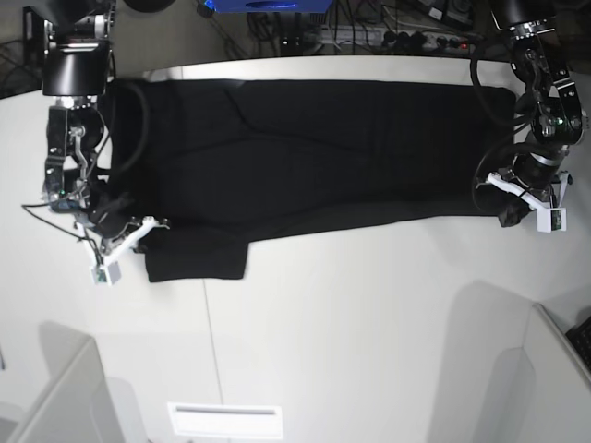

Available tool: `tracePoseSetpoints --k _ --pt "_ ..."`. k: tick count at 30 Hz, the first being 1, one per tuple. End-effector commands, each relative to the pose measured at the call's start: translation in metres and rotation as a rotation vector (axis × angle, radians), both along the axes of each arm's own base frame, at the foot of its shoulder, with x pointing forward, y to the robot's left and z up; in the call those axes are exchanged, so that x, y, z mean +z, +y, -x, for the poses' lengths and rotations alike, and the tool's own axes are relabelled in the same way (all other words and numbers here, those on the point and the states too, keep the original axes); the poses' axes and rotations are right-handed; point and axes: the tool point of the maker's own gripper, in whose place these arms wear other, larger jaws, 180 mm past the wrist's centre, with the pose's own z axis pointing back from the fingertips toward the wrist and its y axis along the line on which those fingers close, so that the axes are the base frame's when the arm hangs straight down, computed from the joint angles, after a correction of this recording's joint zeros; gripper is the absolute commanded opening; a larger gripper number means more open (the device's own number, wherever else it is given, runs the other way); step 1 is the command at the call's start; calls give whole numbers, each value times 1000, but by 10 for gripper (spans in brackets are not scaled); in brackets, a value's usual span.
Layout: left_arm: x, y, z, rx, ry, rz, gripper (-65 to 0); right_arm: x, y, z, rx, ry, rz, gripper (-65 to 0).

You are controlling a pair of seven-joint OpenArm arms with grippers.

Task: Fold the T-shirt properly
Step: 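Lift the grasped edge and fold it over onto the shirt's other half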

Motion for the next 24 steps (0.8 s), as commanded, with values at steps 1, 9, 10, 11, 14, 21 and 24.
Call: tracePoseSetpoints --k 1,9,10,11,14,21,24 --pt "18 1 -7 -14 -59 -16 -650 21 -14 -9 -26 -66 10 -650" --pt "25 10 -3 17 -84 21 -650 38 -20 10 -23 -48 37 -650" --pt "27 7 -4 13 -94 46 -650 37 -19 13 -20 -44 39 -650" --pt "28 4 -3 7 -101 70 -650 37 -18 16 -16 -45 41 -650" --pt "30 -2 0 0 -111 116 -650 38 -13 24 -1 -40 44 -650" --pt "29 0 9 3 -97 103 -650 55 -34 42 -45 -30 79 -650" --pt "30 9 15 26 -96 94 -650 54 -36 54 -41 -2 93 -650"
